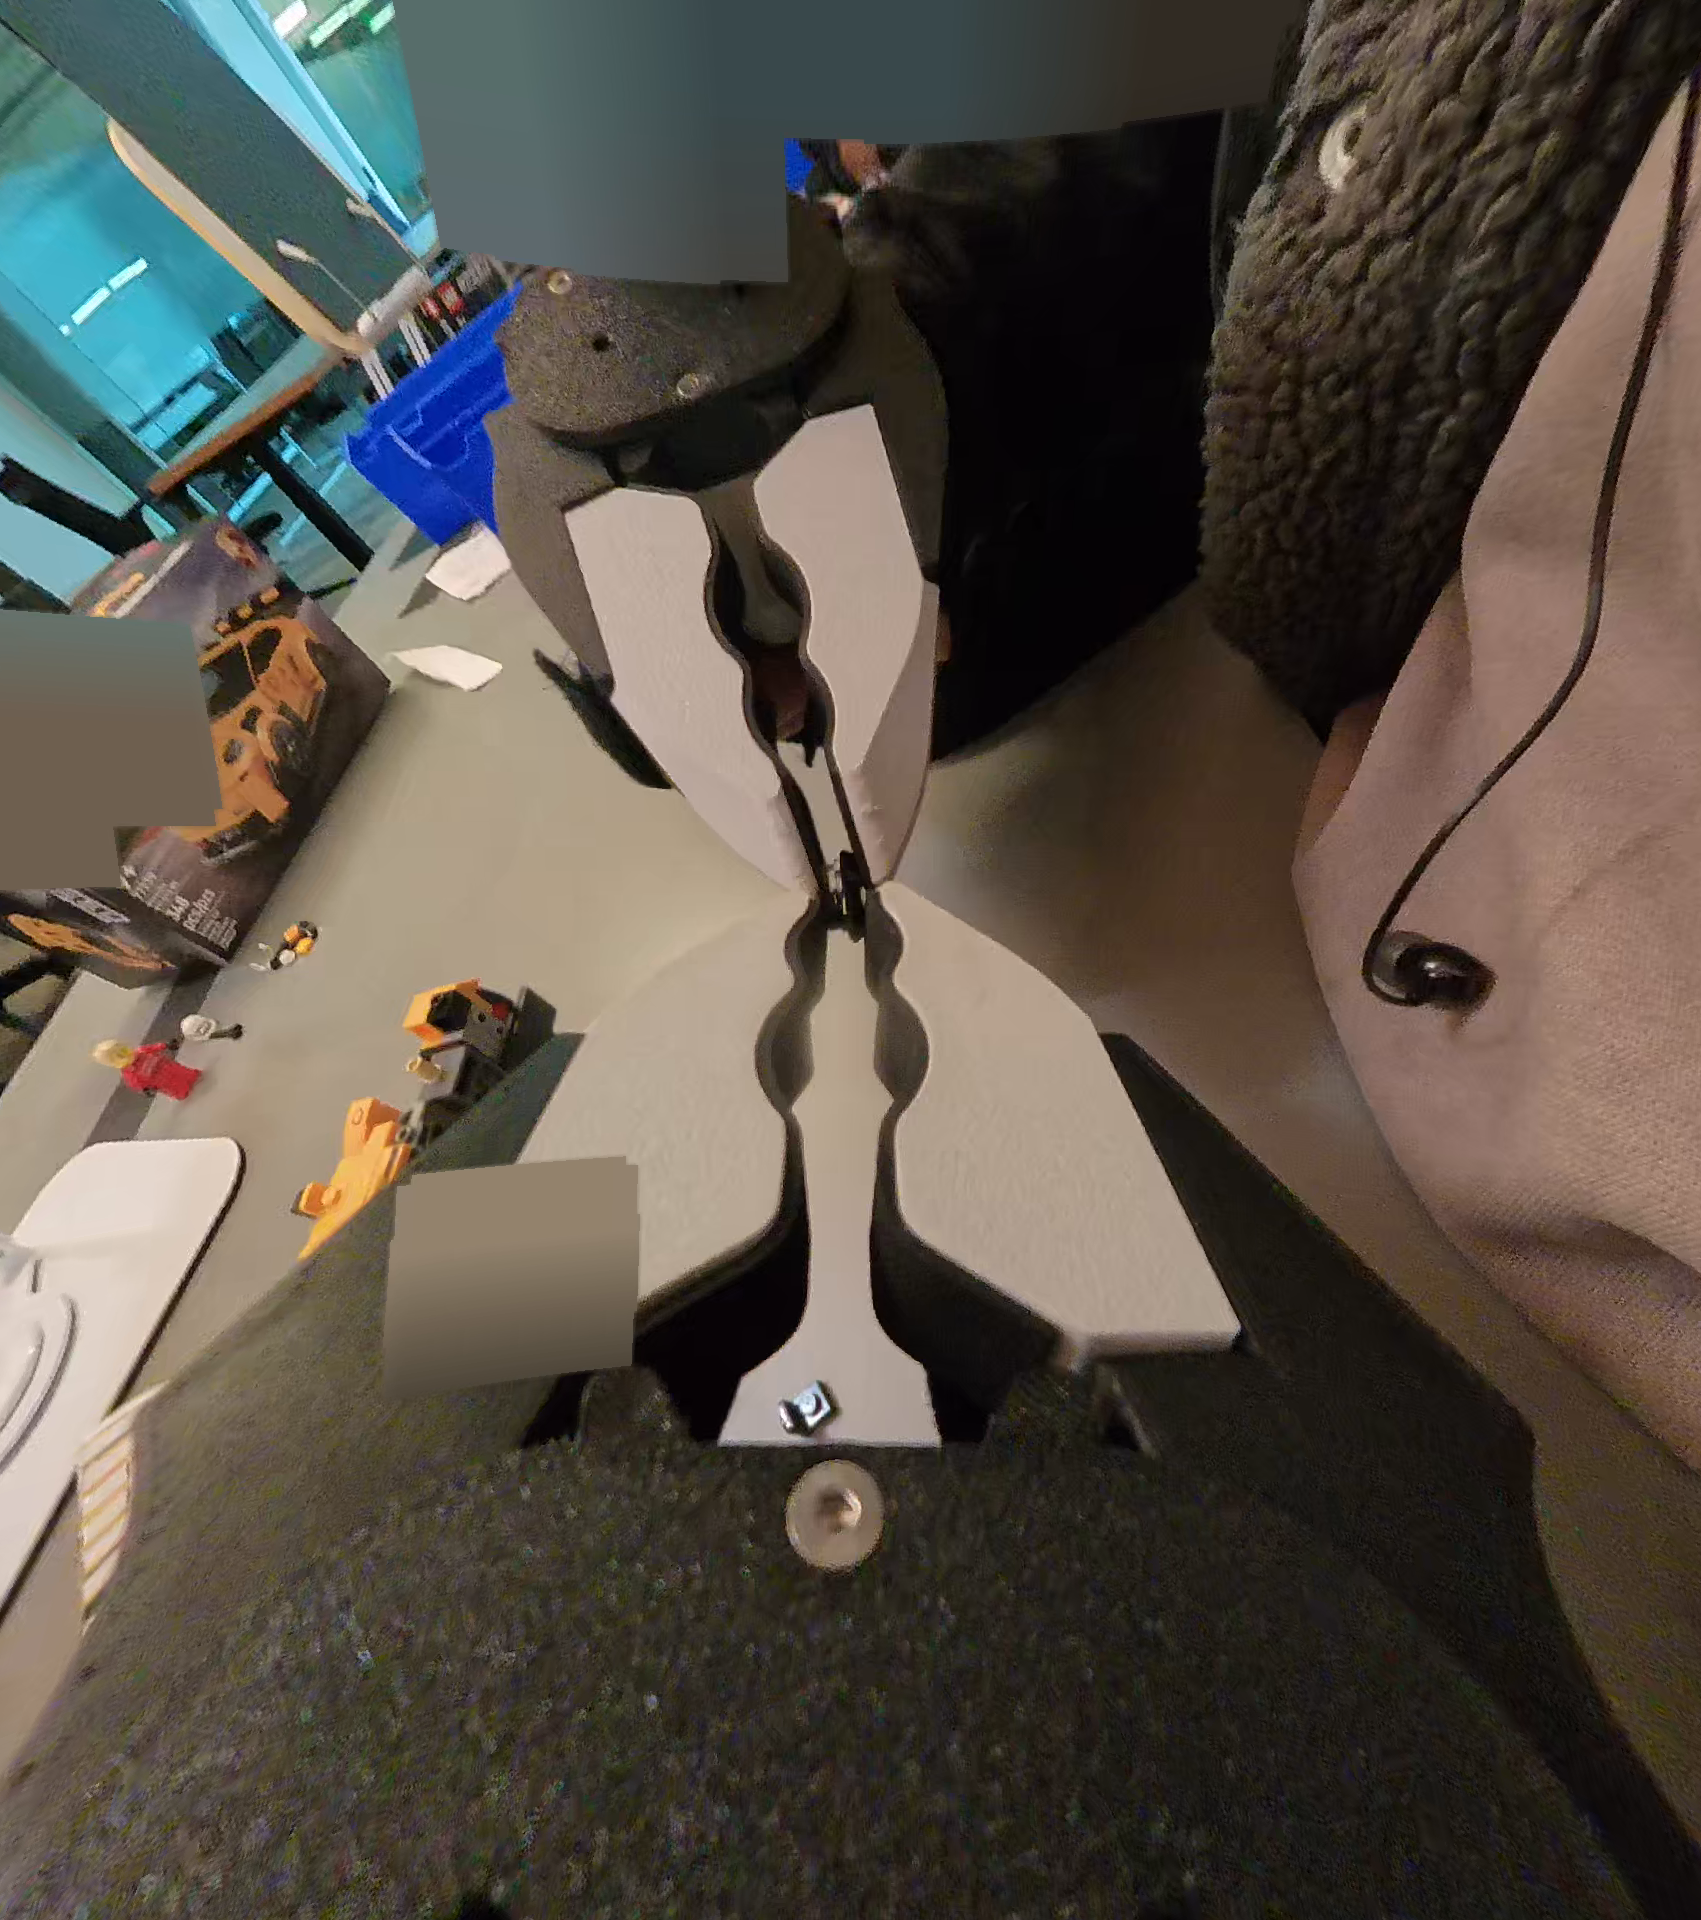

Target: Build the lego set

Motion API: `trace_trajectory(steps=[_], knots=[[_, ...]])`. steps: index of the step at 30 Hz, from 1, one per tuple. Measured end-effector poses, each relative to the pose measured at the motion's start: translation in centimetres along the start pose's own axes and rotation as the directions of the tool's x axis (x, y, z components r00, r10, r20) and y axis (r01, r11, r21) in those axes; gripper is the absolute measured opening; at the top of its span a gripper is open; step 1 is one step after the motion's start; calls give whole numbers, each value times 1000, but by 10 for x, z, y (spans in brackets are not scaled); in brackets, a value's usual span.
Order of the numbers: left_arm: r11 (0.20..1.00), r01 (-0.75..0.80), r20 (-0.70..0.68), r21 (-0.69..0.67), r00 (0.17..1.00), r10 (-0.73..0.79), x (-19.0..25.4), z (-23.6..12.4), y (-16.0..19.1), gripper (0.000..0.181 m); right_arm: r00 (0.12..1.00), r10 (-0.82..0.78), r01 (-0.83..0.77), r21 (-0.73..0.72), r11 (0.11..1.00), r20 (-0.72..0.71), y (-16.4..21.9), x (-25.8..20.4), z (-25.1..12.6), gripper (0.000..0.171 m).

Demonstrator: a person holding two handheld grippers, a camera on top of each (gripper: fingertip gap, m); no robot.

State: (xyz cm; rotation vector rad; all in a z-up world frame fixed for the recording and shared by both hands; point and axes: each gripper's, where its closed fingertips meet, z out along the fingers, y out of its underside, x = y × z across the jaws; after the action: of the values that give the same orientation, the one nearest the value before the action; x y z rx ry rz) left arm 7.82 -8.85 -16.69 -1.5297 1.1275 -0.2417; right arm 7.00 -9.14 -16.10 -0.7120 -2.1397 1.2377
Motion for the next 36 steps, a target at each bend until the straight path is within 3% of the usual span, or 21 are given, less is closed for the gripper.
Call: trace_trajectory(steps=[4, 14, 20, 36], knots=[[998, 15, 8, 57, 1000, -15, -3, -2, -7, 8, 999, -33, 34, 46, 998, -23, -6, 0, -3, 6], [999, -9, 28, 51, 1000, 8, -9, -1, -7, 7, 1000, 1, -1, 101, 995, -8, -8, 2, -3, 6], [1000, -32, 5, 2, 999, 32, -6, -1, -4, 6, 998, 45, -48, 81, 996, 33, -3, -2, 0, 6], [988, -125, -92, -87, 989, 117, 10, -2, 5, 6, 997, -66, 67, -5, 998, 44, 8, -17, 8, 6]])
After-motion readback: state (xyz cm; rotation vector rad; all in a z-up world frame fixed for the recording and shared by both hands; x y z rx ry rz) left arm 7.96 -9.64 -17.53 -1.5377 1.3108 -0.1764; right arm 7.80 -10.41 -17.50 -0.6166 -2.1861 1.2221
